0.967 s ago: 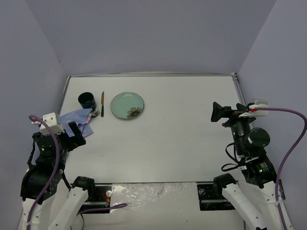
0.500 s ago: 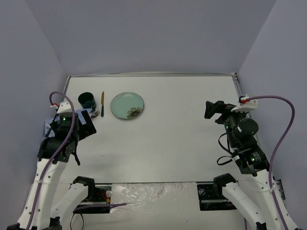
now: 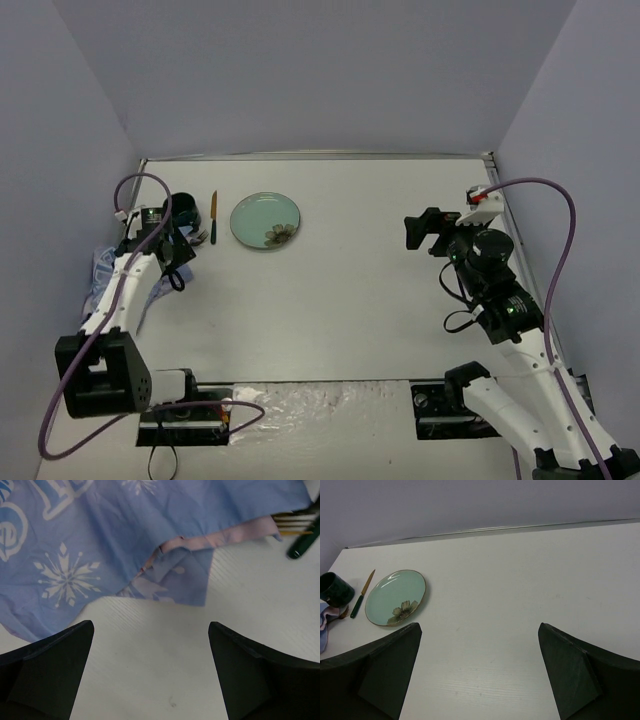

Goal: Set the dinner table for one person

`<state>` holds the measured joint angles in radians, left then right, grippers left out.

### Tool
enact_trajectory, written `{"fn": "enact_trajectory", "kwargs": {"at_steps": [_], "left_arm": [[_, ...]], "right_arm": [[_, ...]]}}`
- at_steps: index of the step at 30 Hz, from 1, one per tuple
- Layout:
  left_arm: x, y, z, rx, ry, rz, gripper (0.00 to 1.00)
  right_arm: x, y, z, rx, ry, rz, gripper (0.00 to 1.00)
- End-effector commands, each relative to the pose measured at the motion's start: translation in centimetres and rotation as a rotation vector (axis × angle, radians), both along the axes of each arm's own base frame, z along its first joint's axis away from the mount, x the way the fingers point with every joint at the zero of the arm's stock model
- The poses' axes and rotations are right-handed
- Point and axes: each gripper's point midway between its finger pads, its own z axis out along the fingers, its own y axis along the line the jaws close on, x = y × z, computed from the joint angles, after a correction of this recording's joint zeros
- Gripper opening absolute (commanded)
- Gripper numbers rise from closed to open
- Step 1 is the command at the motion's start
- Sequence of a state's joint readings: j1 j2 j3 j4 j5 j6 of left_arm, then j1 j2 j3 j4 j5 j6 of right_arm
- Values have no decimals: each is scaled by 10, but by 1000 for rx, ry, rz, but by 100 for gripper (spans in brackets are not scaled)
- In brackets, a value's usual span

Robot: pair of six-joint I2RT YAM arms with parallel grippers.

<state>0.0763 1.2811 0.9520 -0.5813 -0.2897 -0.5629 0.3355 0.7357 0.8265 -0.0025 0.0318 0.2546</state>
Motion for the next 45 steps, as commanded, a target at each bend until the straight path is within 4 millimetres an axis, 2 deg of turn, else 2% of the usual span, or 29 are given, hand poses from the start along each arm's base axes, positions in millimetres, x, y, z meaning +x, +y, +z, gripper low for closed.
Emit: {"fn": "enact_trajectory", "kwargs": {"at_steps": [1, 4, 8, 14, 18, 20, 22, 26, 29, 31, 32, 34, 37, 41, 43, 45], "left_arm": [[42, 32, 1, 59, -73, 18, 97], [57, 43, -10, 70, -60, -5, 97], [72, 48, -27, 37, -38, -32, 97], [73, 58, -56, -14, 38, -15, 97], [68, 59, -68, -44, 71, -6, 97], [63, 58, -75, -65, 85, 1, 94], [56, 59, -82, -96, 102, 22, 81], [41, 59, -92, -144, 124, 57, 46], [33, 57, -87, -157, 114, 65, 24], [27, 54, -80, -158, 104, 64, 8], [24, 53, -73, -155, 96, 63, 3], [17, 51, -70, -156, 105, 62, 0], [10, 51, -43, -136, 69, 61, 0], [-1, 43, 12, -133, -10, 51, 0], [-3, 33, 48, -137, -86, 27, 0], [-7, 26, 77, -129, -147, 9, 0]], "right_arm": [[3, 9, 23, 26, -87, 34, 100], [3, 14, 19, 12, -78, 68, 100], [4, 18, 18, -12, -79, 88, 100], [4, 20, 16, -23, -77, 101, 100], [4, 21, 15, -27, -77, 106, 100], [4, 21, 14, -27, -75, 106, 100], [3, 21, 15, -27, -78, 108, 100], [2, 22, 16, -26, -81, 112, 100], [1, 22, 18, -25, -85, 115, 100], [0, 22, 19, -20, -90, 116, 100], [0, 22, 20, -18, -91, 118, 100], [-1, 22, 21, -16, -95, 120, 100], [-3, 23, 24, -11, -101, 126, 100], [-3, 25, 29, 0, -110, 132, 100], [-3, 27, 31, 5, -110, 138, 100], [-3, 29, 32, 9, -109, 144, 100]]}}
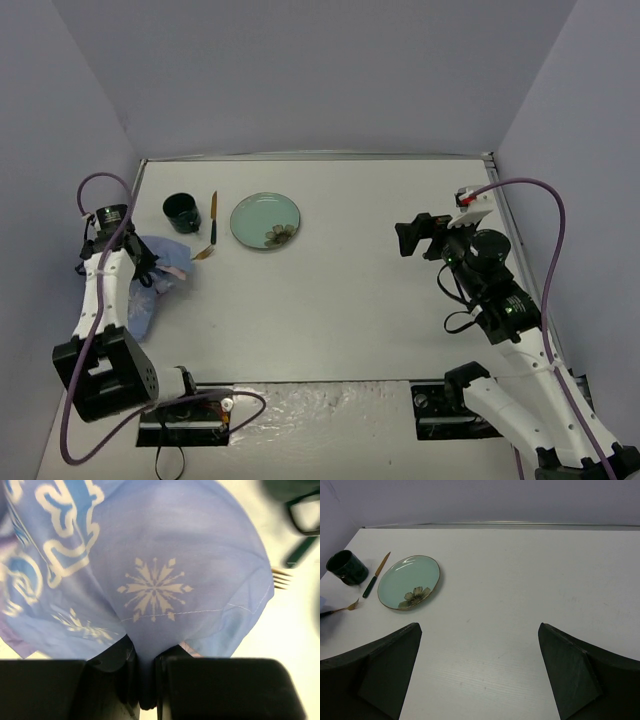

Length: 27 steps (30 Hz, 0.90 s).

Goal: Set the dinner table for one person

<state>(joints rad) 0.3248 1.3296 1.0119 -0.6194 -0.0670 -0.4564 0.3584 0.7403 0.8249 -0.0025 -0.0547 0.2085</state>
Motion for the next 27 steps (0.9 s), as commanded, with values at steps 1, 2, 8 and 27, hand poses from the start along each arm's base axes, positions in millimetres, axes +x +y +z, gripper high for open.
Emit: {"fn": "enact_trajectory", "kwargs": {"at_steps": [1, 2, 8, 27], "left_arm": [[-3, -19, 94, 26, -201, -37, 0], [-6, -26, 110, 33, -226, -51, 0], [-7, -76, 181, 35, -364, -198, 0], [73, -383, 306, -96, -602, -927, 0]], "right_arm": [[2, 10, 34, 50, -103, 34, 100], [2, 11, 35, 50, -103, 37, 100], [1, 16, 39, 68, -103, 50, 100], [-5, -25, 58, 4, -103, -140, 100]]}}
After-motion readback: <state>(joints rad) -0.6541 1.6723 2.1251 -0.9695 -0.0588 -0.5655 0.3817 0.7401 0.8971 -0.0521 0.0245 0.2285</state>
